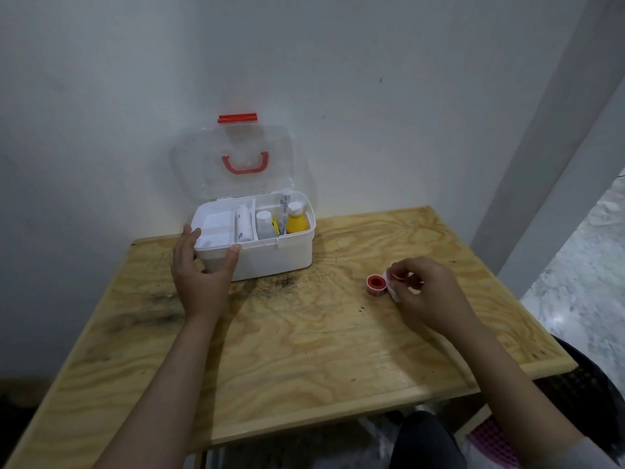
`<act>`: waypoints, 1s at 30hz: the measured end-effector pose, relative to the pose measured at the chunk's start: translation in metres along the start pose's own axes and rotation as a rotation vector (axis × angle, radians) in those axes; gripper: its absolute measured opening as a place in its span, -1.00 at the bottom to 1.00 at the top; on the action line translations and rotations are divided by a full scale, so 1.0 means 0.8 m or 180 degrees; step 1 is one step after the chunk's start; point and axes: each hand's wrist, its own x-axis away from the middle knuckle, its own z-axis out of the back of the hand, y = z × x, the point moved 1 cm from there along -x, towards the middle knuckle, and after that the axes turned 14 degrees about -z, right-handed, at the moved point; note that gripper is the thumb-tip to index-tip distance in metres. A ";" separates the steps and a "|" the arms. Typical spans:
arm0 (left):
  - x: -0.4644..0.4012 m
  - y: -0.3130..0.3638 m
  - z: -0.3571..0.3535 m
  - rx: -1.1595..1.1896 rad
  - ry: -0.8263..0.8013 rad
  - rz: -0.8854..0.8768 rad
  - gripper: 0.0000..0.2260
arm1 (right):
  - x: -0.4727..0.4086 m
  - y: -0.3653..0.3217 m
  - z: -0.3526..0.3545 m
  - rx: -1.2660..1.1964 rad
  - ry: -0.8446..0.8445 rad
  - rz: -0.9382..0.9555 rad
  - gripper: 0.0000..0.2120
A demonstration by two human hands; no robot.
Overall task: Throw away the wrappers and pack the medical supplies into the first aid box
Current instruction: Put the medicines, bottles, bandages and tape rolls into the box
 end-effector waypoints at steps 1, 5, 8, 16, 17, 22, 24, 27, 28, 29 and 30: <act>0.000 0.000 0.000 -0.0002 -0.0005 0.0015 -0.45 | -0.003 -0.003 -0.004 0.0040 -0.0115 0.0033 -0.87; -0.001 0.001 0.000 0.0014 0.0003 0.0040 -0.39 | -0.019 -0.007 -0.018 0.0140 -0.0361 -0.0052 -0.81; -0.001 0.001 0.001 0.0014 0.0005 0.0060 -0.37 | -0.037 -0.011 -0.019 0.0217 -0.0345 0.0020 -0.83; -0.001 0.000 0.000 -0.0053 -0.0008 0.0053 -0.43 | -0.074 -0.021 -0.026 0.0861 -0.1147 0.0092 -0.91; -0.001 0.000 0.000 -0.0059 -0.0006 0.0046 -0.42 | -0.075 -0.021 -0.025 0.0855 -0.1215 0.0077 -0.90; -0.001 -0.001 -0.001 -0.0071 -0.0011 0.0059 -0.36 | -0.078 -0.015 -0.018 0.0571 -0.1458 -0.0030 -0.91; -0.001 -0.001 -0.001 -0.0076 0.0001 0.0061 -0.37 | -0.079 -0.013 -0.015 0.0488 -0.1591 -0.0098 -0.87; -0.002 -0.004 -0.002 -0.0085 0.0003 0.0060 -0.38 | -0.081 -0.011 -0.011 0.0571 -0.1719 -0.0031 -0.84; -0.002 -0.005 -0.002 -0.0092 -0.0002 0.0060 -0.38 | -0.081 -0.011 -0.010 0.0578 -0.1737 -0.0030 -0.83; -0.002 -0.005 -0.001 -0.0096 -0.0009 0.0065 -0.38 | -0.081 -0.012 -0.010 0.0584 -0.1739 -0.0039 -0.82; -0.002 -0.005 -0.001 -0.0099 -0.0015 0.0078 -0.38 | -0.081 -0.013 -0.010 0.0606 -0.1729 -0.0034 -0.82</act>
